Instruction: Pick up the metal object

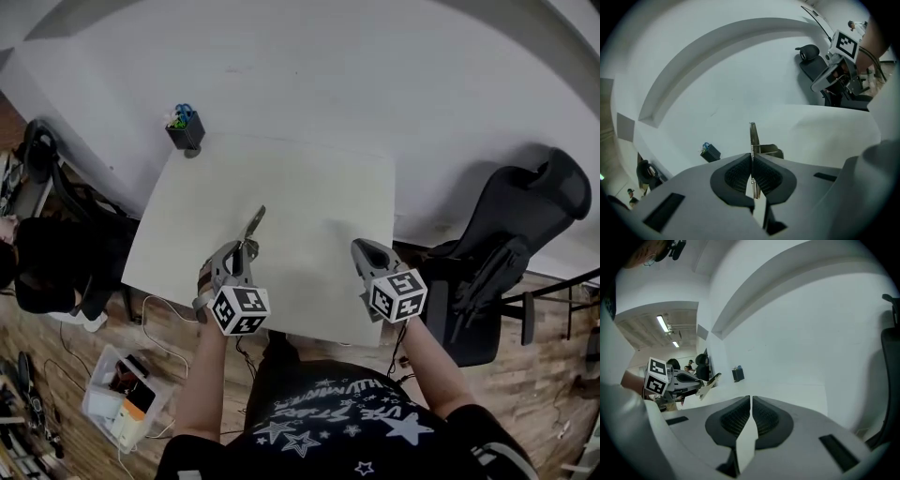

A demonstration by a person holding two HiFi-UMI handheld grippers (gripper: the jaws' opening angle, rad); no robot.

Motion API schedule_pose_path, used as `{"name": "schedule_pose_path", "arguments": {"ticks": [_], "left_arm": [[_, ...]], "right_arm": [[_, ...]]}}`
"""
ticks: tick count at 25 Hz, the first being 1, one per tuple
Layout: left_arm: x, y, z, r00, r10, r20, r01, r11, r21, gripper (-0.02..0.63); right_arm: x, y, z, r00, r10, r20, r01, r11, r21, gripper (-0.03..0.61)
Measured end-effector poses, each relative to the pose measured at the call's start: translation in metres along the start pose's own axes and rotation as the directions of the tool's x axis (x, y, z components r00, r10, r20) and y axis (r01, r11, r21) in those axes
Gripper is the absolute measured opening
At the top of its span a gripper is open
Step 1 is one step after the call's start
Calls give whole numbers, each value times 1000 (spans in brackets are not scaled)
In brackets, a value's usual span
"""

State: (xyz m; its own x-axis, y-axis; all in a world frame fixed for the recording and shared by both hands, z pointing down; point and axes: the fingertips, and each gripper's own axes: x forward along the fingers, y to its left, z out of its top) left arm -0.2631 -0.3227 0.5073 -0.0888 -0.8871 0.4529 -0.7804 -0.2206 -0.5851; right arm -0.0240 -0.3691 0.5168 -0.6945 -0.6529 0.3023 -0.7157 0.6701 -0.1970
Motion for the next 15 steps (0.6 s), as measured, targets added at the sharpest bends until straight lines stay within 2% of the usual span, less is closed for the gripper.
{"name": "schedule_pose_path", "arguments": {"ticks": [8, 12, 15], "left_arm": [[-80, -48, -7, 996, 68, -53, -76, 984, -163, 21], [-118, -74, -9, 992, 94, -79, -110, 963, -247, 21], [-145, -92, -15, 991, 94, -95, -120, 938, -325, 21]], "right_arm": [[-62, 14, -20, 995, 102, -2, -102, 994, -34, 51], [-93, 18, -31, 990, 141, -12, -141, 989, -45, 51], [-113, 24, -40, 985, 169, -30, -171, 984, -59, 51]]}}
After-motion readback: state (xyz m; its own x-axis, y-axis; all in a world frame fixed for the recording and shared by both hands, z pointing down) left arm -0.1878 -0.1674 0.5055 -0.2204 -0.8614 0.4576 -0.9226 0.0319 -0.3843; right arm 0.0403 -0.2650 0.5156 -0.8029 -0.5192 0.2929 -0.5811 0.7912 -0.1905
